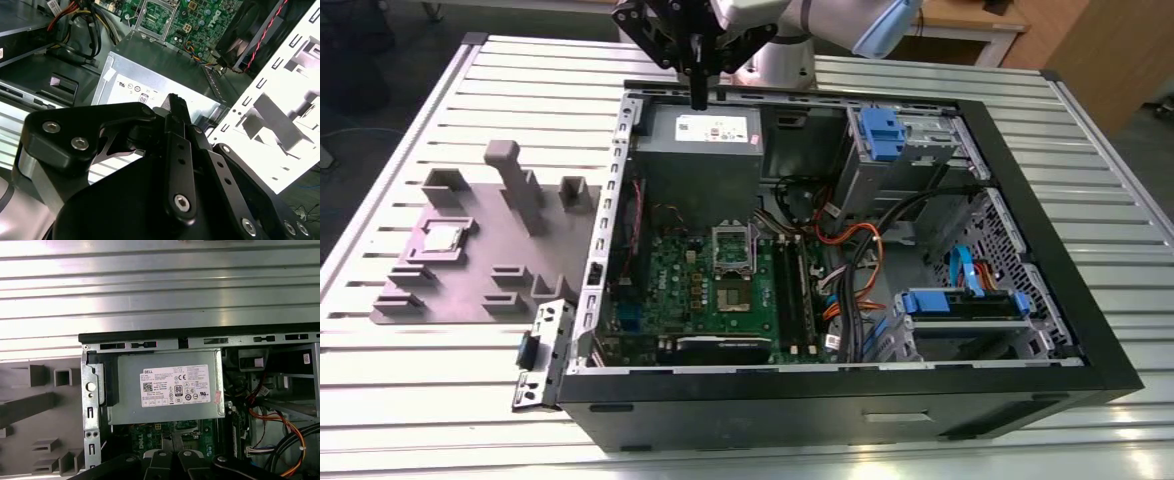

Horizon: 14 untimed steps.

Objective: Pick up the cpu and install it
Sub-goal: 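Reach for the cpu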

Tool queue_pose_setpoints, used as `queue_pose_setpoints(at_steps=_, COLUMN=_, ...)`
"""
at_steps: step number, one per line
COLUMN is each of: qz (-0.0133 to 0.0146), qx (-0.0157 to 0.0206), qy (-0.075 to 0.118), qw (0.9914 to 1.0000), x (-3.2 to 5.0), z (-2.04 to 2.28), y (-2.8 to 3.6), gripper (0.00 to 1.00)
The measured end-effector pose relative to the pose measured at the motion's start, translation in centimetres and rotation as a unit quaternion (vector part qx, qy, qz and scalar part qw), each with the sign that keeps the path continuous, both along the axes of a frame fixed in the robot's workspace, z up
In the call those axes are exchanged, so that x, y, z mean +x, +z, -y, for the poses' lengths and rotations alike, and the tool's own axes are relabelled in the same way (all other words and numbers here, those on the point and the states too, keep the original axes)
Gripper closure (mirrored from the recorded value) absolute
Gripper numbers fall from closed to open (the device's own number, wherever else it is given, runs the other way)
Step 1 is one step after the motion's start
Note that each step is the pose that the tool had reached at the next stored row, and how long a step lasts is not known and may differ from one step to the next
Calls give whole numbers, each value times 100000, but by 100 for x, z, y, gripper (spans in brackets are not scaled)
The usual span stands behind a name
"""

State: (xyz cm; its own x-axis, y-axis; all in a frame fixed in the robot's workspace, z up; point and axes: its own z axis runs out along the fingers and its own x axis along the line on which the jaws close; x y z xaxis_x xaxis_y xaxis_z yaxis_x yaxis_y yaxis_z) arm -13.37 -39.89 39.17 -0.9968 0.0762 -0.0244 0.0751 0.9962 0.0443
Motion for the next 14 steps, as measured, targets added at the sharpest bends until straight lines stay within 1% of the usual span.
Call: queue_pose_setpoints(at_steps=14, qz=0, qx=0, qy=0, qw=100000, x=-27, z=0, y=-1, gripper=89)
